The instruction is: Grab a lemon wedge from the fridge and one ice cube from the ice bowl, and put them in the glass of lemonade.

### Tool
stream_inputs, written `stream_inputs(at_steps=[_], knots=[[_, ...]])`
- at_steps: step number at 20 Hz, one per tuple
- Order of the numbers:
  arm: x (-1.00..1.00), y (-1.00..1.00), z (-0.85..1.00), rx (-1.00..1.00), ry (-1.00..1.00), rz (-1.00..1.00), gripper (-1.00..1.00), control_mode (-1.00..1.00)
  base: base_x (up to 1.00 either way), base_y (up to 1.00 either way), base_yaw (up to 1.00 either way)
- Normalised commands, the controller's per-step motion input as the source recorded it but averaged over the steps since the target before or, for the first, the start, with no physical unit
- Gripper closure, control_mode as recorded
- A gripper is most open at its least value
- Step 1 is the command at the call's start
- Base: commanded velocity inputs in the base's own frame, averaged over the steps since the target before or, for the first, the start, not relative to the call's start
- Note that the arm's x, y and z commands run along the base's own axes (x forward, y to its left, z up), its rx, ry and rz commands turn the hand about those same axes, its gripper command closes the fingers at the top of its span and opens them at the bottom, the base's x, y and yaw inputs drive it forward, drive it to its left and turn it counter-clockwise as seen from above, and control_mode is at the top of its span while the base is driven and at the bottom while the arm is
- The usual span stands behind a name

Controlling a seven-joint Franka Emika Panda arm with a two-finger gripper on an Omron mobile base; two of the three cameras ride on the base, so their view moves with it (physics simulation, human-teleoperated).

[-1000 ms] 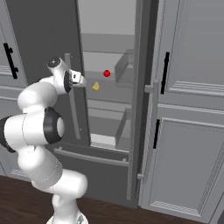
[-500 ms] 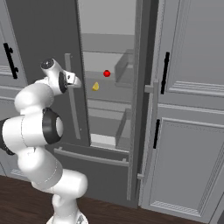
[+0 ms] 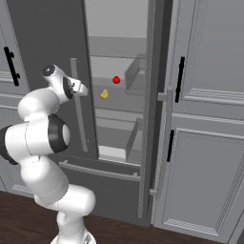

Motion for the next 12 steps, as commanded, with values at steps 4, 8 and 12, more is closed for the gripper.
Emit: stream_inputs(at_steps=[4, 8, 12], knots=[[0.01, -0.12, -0.09, 0.00, -0.04, -0.17, -1.00, -1.00, 0.00, 0.00, 0.00], [-0.06, 0.00, 0.00, 0.00, -0.09, -0.10, -1.00, -1.00, 0.00, 0.00, 0.00], [0.41, -0.08, -0.05, 0.00, 0.00, -0.04, -1.00, -1.00, 0.00, 0.00, 0.00]])
